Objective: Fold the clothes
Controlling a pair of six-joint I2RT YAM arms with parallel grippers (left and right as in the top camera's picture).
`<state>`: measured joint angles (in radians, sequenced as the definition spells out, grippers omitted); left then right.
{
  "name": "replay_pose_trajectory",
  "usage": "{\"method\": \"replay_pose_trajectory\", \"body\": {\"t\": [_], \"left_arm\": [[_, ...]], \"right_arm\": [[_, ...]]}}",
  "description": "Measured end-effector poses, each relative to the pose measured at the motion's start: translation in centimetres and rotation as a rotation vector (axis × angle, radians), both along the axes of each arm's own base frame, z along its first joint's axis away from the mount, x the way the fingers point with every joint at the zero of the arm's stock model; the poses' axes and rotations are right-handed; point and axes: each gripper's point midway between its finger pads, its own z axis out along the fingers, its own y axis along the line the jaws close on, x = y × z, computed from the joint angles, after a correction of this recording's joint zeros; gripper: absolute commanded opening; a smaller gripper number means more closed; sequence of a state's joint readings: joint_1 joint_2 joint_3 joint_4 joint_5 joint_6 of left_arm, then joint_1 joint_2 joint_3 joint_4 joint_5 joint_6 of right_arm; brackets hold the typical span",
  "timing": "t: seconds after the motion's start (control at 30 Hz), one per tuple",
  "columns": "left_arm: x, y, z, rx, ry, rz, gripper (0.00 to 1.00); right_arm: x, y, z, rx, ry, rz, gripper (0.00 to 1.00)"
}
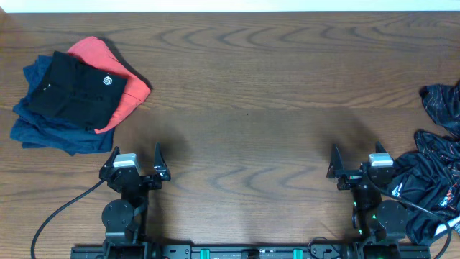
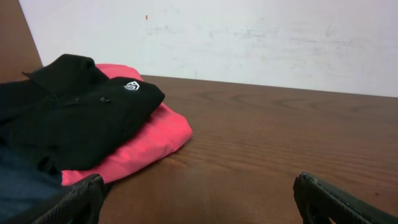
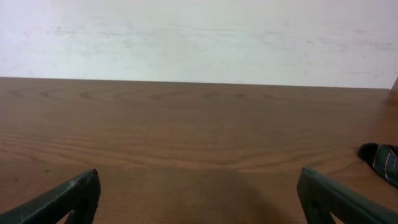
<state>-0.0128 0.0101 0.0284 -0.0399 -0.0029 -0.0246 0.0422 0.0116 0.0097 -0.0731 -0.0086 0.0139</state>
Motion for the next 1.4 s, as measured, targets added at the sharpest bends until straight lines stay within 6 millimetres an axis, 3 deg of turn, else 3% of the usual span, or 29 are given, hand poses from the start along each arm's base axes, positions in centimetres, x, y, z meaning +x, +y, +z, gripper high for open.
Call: {"method": "replay_pose_trajectory", "body": {"t": [1.07,1.4], "left_arm": [[0.0,0.0,0.0,0.0,0.0,0.0,0.98],[-0.1,-0.3,-0.1,-0.092,0.016,-0.005,0.98]], "right_arm": [[0.0,0.1,0.0,0.052,0.005,0.0,0.99],[-0.2,-0.9,-2.0,0.062,0.141,-0.062,0.99]]}}
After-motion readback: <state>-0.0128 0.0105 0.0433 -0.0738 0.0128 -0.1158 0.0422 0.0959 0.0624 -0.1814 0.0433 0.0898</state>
